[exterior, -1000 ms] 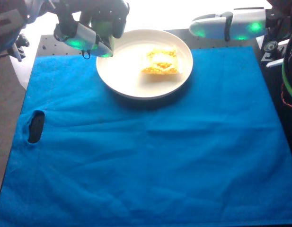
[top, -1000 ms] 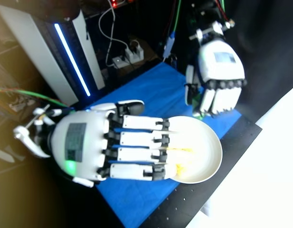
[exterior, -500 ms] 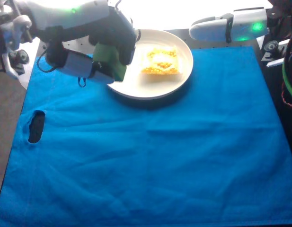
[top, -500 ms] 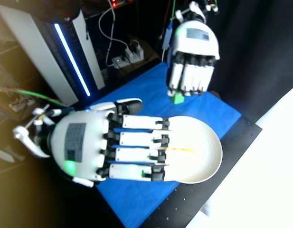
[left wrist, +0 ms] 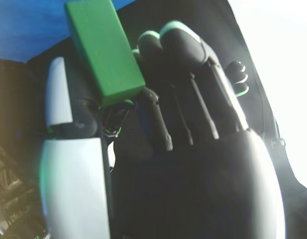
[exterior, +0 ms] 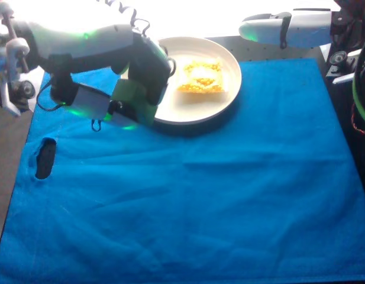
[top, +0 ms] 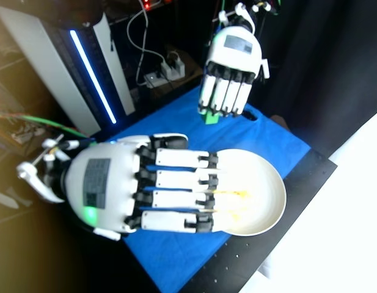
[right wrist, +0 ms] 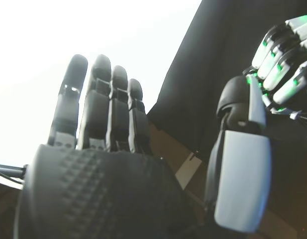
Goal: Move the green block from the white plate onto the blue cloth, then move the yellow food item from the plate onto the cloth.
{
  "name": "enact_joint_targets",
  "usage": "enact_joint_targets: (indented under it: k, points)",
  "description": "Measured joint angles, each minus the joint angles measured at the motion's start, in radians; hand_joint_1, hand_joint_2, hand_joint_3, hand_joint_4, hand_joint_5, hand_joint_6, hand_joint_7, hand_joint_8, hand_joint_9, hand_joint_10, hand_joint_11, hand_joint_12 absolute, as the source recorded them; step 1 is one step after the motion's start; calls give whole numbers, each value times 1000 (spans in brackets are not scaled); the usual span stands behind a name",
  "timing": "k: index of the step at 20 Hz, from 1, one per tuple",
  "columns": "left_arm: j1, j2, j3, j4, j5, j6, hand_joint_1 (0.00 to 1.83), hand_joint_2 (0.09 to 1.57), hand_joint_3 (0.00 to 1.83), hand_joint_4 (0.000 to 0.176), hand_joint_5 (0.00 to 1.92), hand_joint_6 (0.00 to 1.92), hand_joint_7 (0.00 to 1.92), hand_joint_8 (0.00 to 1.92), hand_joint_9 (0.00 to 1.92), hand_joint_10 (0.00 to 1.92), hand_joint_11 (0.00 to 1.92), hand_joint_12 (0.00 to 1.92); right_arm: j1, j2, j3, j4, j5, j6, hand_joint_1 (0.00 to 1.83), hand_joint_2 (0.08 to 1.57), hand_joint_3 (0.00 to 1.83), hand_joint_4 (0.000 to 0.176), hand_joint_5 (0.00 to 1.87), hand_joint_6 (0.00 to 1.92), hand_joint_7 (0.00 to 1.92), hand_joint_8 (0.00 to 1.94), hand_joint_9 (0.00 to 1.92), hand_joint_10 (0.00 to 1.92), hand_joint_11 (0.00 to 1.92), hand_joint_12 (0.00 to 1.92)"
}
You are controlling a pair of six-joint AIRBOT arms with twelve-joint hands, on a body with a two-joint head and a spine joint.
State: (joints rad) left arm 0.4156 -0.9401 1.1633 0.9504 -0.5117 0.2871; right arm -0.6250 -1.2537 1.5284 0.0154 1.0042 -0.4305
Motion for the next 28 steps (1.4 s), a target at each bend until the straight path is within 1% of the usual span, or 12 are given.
enact_joint_targets:
  k: [1,2,3,4,6,9,14,17,20,21,23,28]
  points:
    - [11,0,0,5,9,0,1237,1181,0,0,905,878,836,1438,738,1035,648,1497,0,-2,0,0,0,0,843,832,0,0,301,0,344,0,349,0,67,696]
    - [18,-3,1,7,17,0,1337,1173,0,0,921,793,851,1292,771,1429,643,1476,0,-4,0,0,0,0,855,842,4,0,305,1,297,0,307,0,45,672]
    - [27,-10,8,5,18,0,1337,1173,0,0,921,793,851,1292,771,1429,643,1476,0,-5,0,0,-1,0,855,842,4,0,305,1,297,0,307,0,45,672]
    - [37,-24,20,1,29,0,1263,1127,0,0,1002,730,962,1229,881,1019,794,1371,0,-6,0,0,0,0,866,857,9,0,318,8,294,3,315,8,55,669]
    - [51,-44,44,-18,45,0,1268,1075,0,0,1117,580,1061,1034,1040,852,928,1357,0,-6,0,-1,0,0,857,860,7,0,286,0,284,0,300,1,41,660]
    - [69,-55,60,-36,69,0,1260,1138,3,0,985,714,931,1315,865,1282,794,1604,0,-6,0,3,0,0,851,864,6,0,289,4,304,8,319,10,57,666]
    - [102,-84,70,-34,89,-1,1251,1158,0,0,937,777,897,1376,885,1296,844,1570,-1,-12,0,-2,0,0,825,878,8,0,264,0,298,3,313,5,41,654]
    - [113,-87,75,-32,100,-1,1274,1098,0,0,1060,602,1019,1157,1027,957,895,1338,-1,-12,0,3,0,0,798,867,0,0,276,4,305,4,323,6,50,668]
    - [125,-87,78,-34,116,-1,1270,1108,0,0,1043,593,1006,1198,1027,1105,872,1424,-1,-12,0,2,0,0,815,866,0,0,279,0,314,0,322,0,25,738]
    - [127,-87,78,-31,119,-3,1282,1076,2,0,1090,567,1079,1049,1099,780,930,1191,-1,-12,0,2,0,0,813,882,3,0,262,0,315,1,311,4,15,730]
    - [127,-87,78,-32,117,-10,1277,1079,0,0,1062,636,1084,1025,1137,689,964,1167,-1,-12,0,2,0,0,828,884,2,0,274,4,315,2,338,14,46,748]
    - [131,-91,87,15,89,-89,1276,1092,0,0,1075,566,1041,1124,1074,1000,946,1300,-1,-12,0,0,0,0,792,865,0,0,239,0,308,9,323,4,36,743]
